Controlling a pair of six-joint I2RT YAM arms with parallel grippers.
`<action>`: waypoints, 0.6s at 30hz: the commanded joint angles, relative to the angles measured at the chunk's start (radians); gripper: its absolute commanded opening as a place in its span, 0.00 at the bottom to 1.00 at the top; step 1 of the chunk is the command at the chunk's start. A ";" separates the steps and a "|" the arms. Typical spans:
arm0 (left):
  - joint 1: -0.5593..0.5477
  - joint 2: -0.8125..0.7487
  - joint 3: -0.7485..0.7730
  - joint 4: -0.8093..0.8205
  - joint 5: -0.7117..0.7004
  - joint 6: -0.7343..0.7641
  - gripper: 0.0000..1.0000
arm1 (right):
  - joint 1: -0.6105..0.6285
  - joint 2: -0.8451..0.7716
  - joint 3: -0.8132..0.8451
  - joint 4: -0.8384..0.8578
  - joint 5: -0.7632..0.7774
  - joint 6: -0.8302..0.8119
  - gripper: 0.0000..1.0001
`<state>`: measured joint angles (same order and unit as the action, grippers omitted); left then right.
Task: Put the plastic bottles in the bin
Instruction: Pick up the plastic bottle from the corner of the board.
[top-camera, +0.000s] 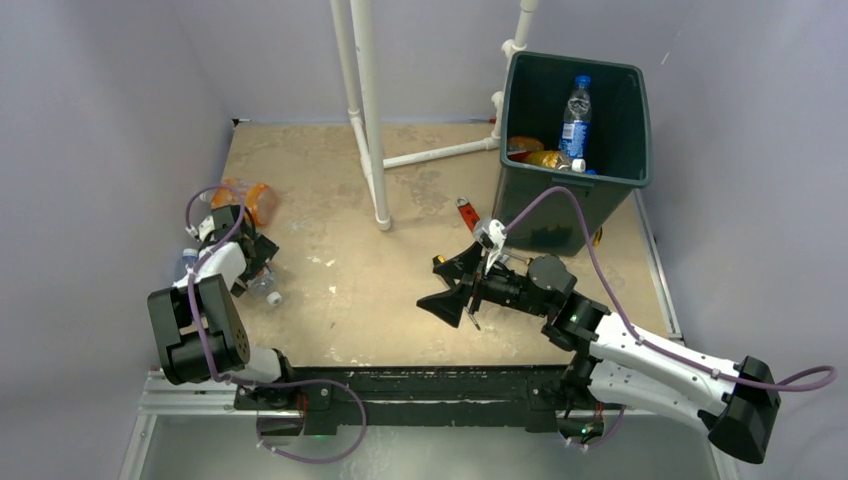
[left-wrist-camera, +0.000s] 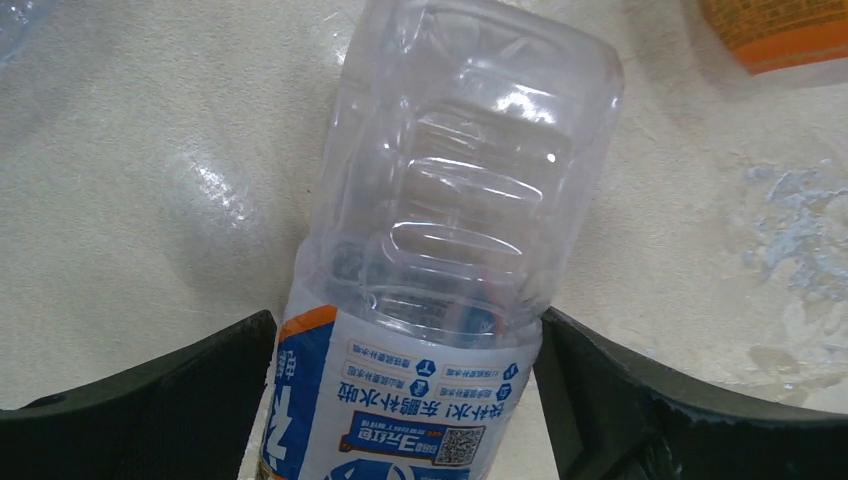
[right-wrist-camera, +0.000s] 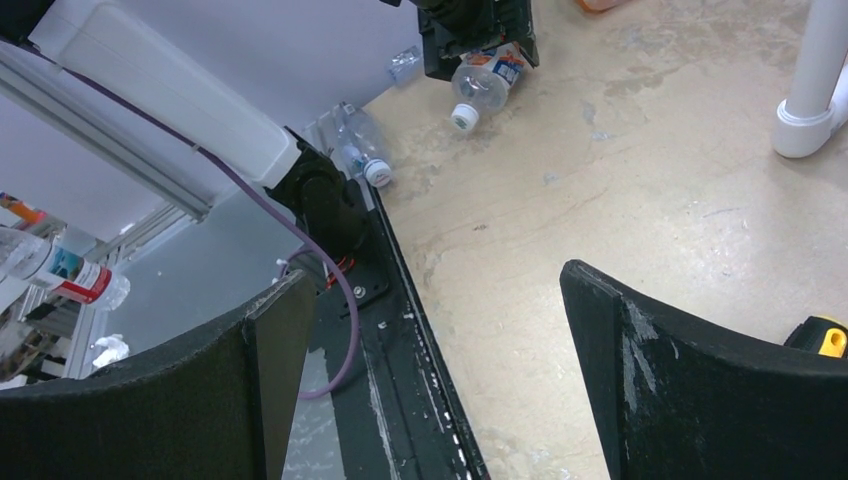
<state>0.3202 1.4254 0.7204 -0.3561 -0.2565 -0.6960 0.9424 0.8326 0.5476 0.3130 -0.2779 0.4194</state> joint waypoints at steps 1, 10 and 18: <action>0.002 0.008 0.045 -0.001 -0.024 -0.028 0.92 | 0.004 0.003 0.033 0.026 0.019 0.003 0.96; -0.108 -0.137 -0.030 0.073 0.063 -0.103 0.50 | 0.004 0.003 0.045 0.006 0.038 0.005 0.95; -0.188 -0.328 -0.102 0.088 0.123 -0.165 0.34 | 0.011 0.021 0.107 -0.038 0.030 -0.015 0.95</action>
<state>0.1982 1.2652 0.6674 -0.3077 -0.1669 -0.7944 0.9424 0.8528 0.5919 0.2760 -0.2520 0.4255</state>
